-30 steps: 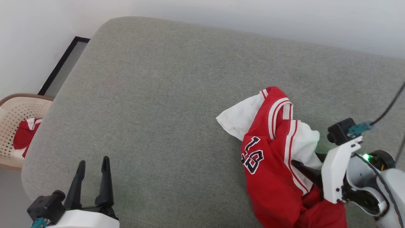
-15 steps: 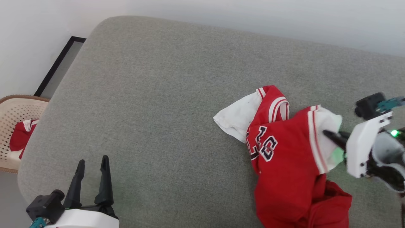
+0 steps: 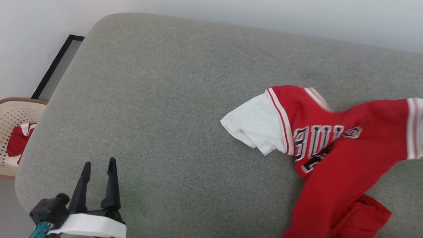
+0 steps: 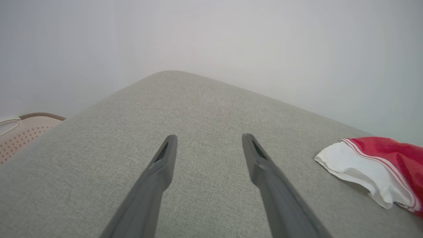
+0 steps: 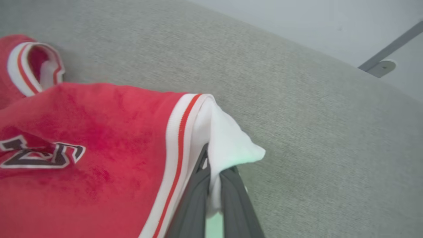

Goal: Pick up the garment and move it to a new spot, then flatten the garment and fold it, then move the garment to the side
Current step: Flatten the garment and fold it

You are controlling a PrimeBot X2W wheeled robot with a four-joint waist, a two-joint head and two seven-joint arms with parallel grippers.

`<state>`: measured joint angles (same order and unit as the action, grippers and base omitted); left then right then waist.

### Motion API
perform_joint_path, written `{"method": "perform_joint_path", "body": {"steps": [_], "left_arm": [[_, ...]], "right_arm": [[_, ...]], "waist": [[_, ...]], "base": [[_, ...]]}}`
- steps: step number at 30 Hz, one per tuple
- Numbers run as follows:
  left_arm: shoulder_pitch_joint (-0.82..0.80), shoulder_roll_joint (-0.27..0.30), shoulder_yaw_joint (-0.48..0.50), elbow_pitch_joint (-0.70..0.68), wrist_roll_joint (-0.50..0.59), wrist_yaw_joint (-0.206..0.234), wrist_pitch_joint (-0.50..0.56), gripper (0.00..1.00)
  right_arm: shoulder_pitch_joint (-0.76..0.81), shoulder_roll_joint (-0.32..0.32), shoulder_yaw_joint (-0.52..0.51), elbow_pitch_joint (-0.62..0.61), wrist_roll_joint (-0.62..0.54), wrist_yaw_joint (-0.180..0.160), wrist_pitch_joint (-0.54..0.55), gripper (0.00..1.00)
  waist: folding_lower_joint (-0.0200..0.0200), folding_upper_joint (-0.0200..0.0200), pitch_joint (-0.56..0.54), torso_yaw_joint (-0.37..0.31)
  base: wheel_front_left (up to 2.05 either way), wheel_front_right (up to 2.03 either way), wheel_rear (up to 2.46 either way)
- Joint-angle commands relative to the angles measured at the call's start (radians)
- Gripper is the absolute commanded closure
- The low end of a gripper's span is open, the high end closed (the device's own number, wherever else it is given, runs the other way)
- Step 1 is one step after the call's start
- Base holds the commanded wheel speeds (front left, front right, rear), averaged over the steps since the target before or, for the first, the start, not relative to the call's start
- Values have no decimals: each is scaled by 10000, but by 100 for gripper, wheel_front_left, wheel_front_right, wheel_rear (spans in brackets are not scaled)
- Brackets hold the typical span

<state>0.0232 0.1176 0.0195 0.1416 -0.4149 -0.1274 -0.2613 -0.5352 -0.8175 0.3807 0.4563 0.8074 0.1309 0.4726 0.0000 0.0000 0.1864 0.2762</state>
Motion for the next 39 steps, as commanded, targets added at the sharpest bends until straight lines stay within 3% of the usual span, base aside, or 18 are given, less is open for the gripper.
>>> {"method": "perform_joint_path", "body": {"steps": [1,7,10,11,13,14,15,28,39], "left_arm": [[-220,19,-39,1,-25,-21,-53,0],[-413,139,-208,77,-27,-22,-53,0],[-496,260,-393,136,15,-22,-53,0],[-555,309,-459,178,26,-20,-53,0],[-699,385,-608,223,53,-22,-53,0],[-748,449,-679,255,70,-22,-53,0],[-807,509,-745,271,57,-20,-53,0],[-2121,1899,-2046,299,-384,-20,352,0],[-3931,3296,-3190,348,-1191,-20,2188,0]], "right_arm": [[-217,-58,-74,422,-228,-3,-188,100],[-754,549,-152,2390,-324,-3,-383,100],[-1011,869,-175,3201,-388,-3,-480,88],[-1081,985,-183,3494,-391,-3,-501,80],[-1299,1183,-111,3902,-455,-3,-470,51],[-1418,1247,-100,4053,-452,-3,-537,13],[-1446,1254,-78,4183,-443,-3,-596,0],[-1491,1329,757,3379,-106,-3,-1796,0],[-1043,1729,726,1161,-668,-3,-4072,0]], "waist": [[0,0,64,39],[0,0,242,112],[0,0,287,93],[0,0,290,73],[0,0,271,36],[0,0,248,-2],[0,0,221,-46],[0,0,-313,-1273],[0,0,-528,-3047]], "base": [[0,0,0],[0,0,0],[0,0,0],[0,0,0],[0,0,0],[0,0,0],[0,0,0],[0,0,0],[0,0,0]]}}
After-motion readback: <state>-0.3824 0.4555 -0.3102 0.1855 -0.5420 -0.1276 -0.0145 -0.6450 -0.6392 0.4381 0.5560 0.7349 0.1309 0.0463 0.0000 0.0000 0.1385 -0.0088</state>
